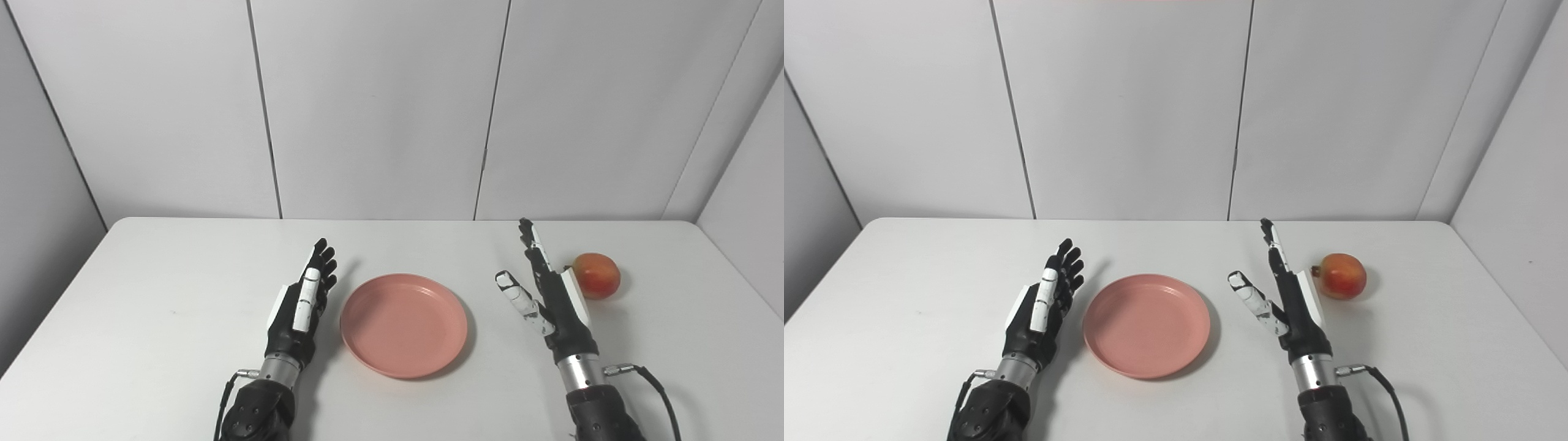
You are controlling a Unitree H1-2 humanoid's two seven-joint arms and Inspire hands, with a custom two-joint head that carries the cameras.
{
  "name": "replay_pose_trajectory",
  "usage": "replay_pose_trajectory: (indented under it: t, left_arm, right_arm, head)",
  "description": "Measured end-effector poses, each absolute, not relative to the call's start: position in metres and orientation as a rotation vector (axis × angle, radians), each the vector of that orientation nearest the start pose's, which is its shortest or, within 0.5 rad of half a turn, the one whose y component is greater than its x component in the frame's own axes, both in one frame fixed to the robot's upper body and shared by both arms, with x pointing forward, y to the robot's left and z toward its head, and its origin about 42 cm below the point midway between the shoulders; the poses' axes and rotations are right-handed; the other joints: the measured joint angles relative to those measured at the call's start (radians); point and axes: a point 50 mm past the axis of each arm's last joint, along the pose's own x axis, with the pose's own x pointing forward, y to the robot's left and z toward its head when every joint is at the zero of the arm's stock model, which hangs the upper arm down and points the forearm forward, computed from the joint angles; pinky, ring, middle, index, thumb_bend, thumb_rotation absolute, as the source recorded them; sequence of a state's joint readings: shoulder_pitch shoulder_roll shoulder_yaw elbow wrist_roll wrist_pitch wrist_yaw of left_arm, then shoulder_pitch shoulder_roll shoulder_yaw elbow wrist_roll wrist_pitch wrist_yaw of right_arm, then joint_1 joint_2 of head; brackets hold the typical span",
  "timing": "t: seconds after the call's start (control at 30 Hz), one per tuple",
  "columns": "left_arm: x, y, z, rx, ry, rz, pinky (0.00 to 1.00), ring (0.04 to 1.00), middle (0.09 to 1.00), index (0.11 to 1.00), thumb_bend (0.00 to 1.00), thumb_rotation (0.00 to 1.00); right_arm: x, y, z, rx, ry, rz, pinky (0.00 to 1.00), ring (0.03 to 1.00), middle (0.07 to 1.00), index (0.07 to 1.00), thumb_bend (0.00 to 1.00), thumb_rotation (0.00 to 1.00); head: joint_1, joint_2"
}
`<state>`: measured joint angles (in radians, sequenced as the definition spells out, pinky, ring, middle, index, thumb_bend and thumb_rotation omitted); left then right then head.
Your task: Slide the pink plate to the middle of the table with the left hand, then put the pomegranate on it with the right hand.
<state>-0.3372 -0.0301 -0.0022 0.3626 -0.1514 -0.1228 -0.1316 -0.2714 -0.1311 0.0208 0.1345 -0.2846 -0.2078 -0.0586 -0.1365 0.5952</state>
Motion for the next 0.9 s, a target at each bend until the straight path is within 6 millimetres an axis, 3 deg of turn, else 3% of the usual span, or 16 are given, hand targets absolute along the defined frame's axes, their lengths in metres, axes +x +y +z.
replay_pose_trajectory:
  t: [0.33,0.67,0.9]
  left_arm:
    - [0.387,0.162,0.112,-0.186,-0.057,-0.235,1.00,1.000,1.000,1.000,0.59,1.00]
    - [0.386,0.166,0.111,-0.178,-0.029,-0.247,1.00,1.000,1.000,1.000,0.56,1.00]
    - [0.386,0.168,0.111,-0.176,-0.032,-0.249,1.00,1.000,1.000,1.000,0.57,1.00]
  right_arm:
    - [0.383,-0.258,0.190,-0.528,-0.391,-0.082,0.93,0.961,0.983,0.997,0.78,0.76]
    - [0.388,-0.316,0.210,-0.592,-0.344,-0.302,0.88,0.932,0.946,0.966,0.82,0.58]
    - [0.392,-0.320,0.206,-0.644,-0.314,-0.343,0.85,0.920,0.934,0.954,0.87,0.48]
  head:
    - [-0.048,-0.003]
    - [-0.084,-0.012]
    - [-0.123,-0.015]
